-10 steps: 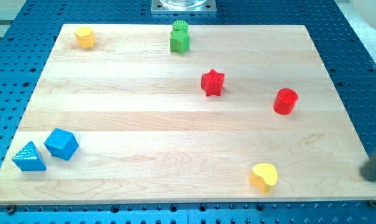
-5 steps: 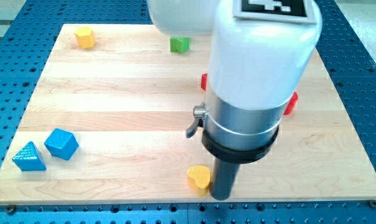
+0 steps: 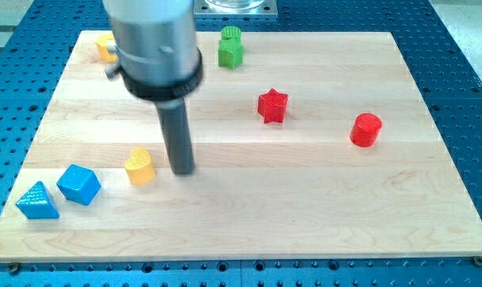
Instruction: Slide the yellow heart to the bottom of the yellow hexagon
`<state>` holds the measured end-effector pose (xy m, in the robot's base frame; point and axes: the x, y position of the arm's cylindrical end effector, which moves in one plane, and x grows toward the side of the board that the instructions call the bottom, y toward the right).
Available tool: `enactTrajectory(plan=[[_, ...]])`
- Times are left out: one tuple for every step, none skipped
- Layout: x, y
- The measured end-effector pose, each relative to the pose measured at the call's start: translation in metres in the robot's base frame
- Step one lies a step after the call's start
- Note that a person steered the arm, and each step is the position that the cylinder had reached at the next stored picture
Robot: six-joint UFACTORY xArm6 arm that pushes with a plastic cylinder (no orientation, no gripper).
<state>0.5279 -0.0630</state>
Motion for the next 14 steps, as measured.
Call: enactTrajectory(plan=[[0.034, -0.027], [-0.014, -0.062], [-0.081, -0.070], [-0.086, -0.067], [-0.045, -0.050], [-0.049, -0.127], [-0.055, -0.178], [-0.076, -0.164], [-0.087, -0.112], [-0.139, -0.104], [-0.159, -0.087], [-0.159, -0.043], [-0.224, -0.055], [-0.219, -0.059]])
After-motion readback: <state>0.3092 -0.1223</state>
